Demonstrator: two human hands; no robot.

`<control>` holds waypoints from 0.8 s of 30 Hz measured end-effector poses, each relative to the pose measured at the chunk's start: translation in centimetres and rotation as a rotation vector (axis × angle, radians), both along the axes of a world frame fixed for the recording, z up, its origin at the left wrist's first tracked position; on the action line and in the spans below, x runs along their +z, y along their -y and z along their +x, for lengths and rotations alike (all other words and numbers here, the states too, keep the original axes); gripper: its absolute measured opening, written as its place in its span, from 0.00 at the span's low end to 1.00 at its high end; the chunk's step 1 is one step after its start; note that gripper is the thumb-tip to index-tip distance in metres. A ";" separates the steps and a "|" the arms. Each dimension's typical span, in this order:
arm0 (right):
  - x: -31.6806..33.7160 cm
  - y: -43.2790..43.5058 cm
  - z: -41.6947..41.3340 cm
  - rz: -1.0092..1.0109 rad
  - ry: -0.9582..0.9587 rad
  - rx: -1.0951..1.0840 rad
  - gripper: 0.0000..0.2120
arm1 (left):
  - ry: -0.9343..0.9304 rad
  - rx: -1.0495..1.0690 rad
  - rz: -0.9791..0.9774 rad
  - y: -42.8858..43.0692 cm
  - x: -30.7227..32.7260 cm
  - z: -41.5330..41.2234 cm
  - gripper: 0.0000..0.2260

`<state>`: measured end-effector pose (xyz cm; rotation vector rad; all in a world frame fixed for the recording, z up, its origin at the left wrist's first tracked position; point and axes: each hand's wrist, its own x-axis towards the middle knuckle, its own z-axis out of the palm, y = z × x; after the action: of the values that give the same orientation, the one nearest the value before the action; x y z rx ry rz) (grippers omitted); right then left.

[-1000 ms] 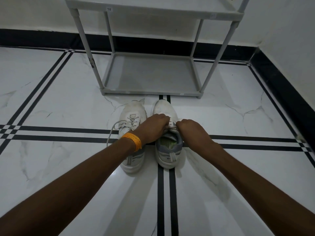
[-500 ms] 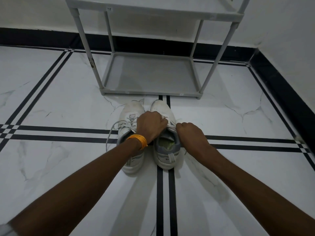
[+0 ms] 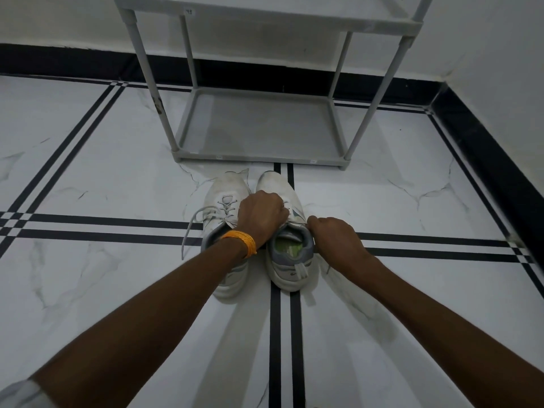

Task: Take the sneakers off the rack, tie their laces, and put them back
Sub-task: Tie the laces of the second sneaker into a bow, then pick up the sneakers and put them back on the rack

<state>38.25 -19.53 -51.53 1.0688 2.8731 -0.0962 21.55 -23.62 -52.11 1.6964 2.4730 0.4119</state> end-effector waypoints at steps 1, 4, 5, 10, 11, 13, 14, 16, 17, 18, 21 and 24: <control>-0.1 -0.2 0.0 -0.023 0.007 -0.015 0.09 | 0.006 -0.028 0.016 0.2 -0.1 -0.3 0.13; 0.0 -1.2 0.1 -0.176 0.006 -0.126 0.09 | 0.175 -0.109 0.062 1.8 0.2 -2.2 0.12; 0.4 -1.5 0.2 -0.248 -0.026 -0.179 0.11 | 0.239 -0.116 0.066 2.5 0.6 -3.0 0.12; 3.2 -2.1 -0.3 -0.349 -0.180 -0.340 0.29 | 0.288 0.039 -0.094 6.1 2.9 -6.8 0.33; 3.5 -2.0 -0.6 -0.416 -0.153 -0.336 0.31 | 0.299 0.073 -0.188 6.8 2.8 -7.6 0.37; 3.4 -1.6 -1.2 -0.547 -0.067 -0.309 0.27 | 0.285 0.109 -0.363 8.1 2.4 -8.6 0.41; 3.0 -1.4 -1.5 -0.586 -0.044 -0.308 0.25 | 0.261 0.128 -0.411 8.6 2.0 -8.5 0.42; 2.0 -1.0 -2.0 -0.630 -0.052 -0.330 0.19 | 0.275 0.170 -0.401 9.2 1.0 -7.7 0.38; 1.5 -0.9 -2.3 -0.621 -0.067 -0.325 0.16 | 0.295 0.180 -0.349 9.2 0.5 -7.4 0.35; 1.0 -0.8 -2.5 -0.600 -0.086 -0.311 0.13 | 0.308 0.183 -0.283 9.1 0.0 -7.0 0.33; -0.2 -0.5 -2.6 -0.534 -0.186 -0.267 0.08 | 0.340 0.198 -0.088 8.5 -0.9 -6.4 0.25; -1.0 -0.3 -2.2 -0.472 -0.295 -0.249 0.09 | 0.348 0.189 0.019 8.1 -1.3 -5.9 0.26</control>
<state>36.09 -19.25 -52.53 1.3834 2.7060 -0.9649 15.68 -31.72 -53.37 1.2694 2.3783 0.6873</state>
